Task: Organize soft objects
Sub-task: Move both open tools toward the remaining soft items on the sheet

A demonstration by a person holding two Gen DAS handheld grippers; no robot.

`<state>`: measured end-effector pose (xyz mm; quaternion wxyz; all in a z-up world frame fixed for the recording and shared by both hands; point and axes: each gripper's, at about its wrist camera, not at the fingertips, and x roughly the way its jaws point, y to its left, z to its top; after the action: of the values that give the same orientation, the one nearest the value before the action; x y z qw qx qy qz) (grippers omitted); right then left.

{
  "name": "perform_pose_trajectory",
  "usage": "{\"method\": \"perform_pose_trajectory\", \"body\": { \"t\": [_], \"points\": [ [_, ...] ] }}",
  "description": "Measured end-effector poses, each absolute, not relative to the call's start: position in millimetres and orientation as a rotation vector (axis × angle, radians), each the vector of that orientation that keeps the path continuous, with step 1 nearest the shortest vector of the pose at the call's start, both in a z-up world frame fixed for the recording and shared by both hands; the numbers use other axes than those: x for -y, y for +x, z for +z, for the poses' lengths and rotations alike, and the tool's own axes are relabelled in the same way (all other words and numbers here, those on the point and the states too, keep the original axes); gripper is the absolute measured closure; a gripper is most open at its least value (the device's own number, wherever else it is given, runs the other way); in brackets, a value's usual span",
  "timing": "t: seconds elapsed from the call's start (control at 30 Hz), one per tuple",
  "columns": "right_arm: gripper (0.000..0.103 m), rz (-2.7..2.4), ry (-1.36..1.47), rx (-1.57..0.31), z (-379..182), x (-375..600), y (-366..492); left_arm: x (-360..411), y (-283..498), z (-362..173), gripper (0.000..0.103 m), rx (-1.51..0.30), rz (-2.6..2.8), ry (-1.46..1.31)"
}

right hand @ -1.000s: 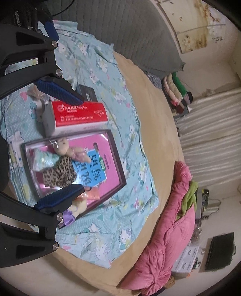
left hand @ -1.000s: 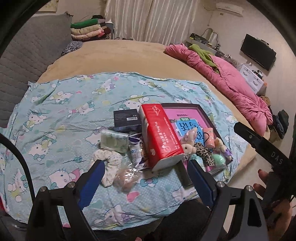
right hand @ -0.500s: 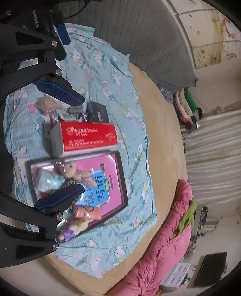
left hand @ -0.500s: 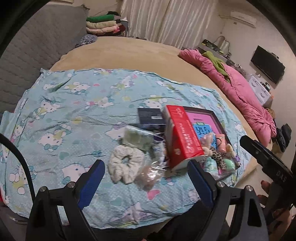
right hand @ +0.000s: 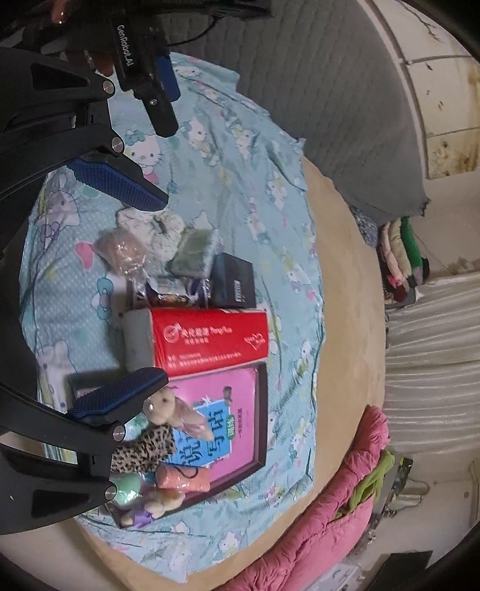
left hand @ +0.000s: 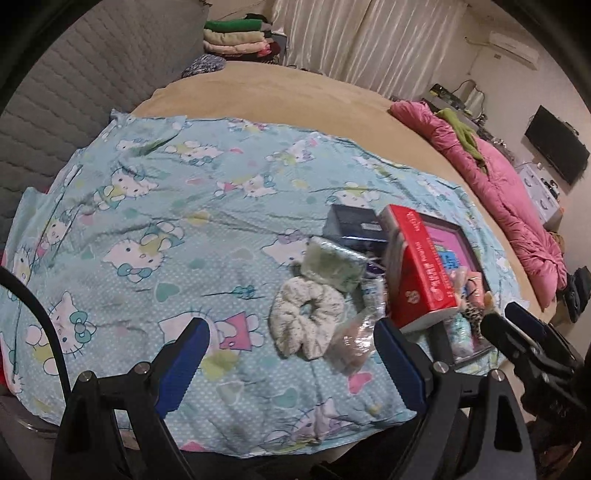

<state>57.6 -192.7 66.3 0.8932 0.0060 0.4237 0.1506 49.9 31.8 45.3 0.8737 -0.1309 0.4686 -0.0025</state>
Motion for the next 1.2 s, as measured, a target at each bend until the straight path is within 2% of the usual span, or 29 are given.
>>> {"method": "perform_pose_trajectory", "body": {
  "t": [0.53,0.87,1.2],
  "points": [
    [0.016,0.271,0.05,-0.991,1,159,54,-43,69,8,0.013,-1.011,-0.013,-0.3],
    [0.016,0.213,0.091,-1.029,-28,160,63,-38,110,-12,0.013,-1.001,-0.085,-0.3],
    [0.016,0.188,0.097,-1.061,-44,149,69,-32,154,-42,0.013,-1.064,-0.169,-0.259]
  ]
}}
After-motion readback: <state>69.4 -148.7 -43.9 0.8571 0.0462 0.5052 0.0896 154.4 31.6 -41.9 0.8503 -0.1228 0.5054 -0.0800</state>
